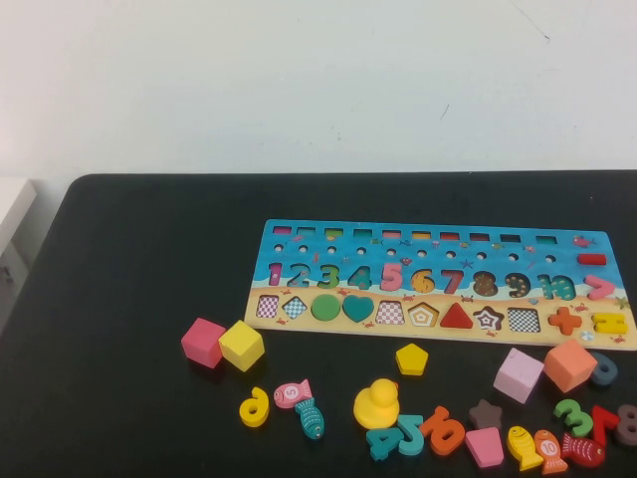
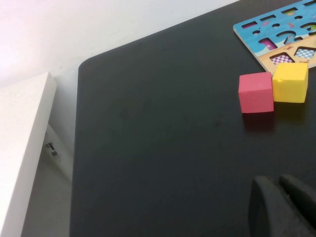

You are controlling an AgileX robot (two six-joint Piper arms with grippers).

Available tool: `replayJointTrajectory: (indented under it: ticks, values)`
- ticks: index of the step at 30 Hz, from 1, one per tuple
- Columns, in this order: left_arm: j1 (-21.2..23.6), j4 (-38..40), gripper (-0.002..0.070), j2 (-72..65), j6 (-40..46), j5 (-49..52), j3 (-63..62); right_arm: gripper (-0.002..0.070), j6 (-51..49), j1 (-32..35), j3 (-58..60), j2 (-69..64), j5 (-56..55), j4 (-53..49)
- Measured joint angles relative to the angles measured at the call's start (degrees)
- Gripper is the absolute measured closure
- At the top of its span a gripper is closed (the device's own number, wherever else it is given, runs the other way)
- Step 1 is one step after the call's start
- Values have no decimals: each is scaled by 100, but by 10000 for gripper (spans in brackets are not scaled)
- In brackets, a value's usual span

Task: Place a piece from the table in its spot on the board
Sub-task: Pick up the "Pentagon"

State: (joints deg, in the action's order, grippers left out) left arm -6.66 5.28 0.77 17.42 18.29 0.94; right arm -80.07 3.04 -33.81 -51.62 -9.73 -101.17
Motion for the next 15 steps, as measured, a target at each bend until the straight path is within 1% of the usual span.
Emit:
replayJointTrajectory:
  ticks: [4,5,7,11,15]
  values:
    - [0,0,677,0,0,0,0,657,606,0,-10,-229,1238,85]
    - [0,0,677,0,0,0,0,658,891,0,-12,-327,1596,251]
    - [0,0,677,0,0,0,0,657,1659,0,-22,-536,2205,1003]
    - [0,0,677,0,0,0,0,658,3915,0,-34,-945,3158,3652]
    - [0,0,677,0,0,0,0,658,5982,-144,-34,-1190,3592,6590]
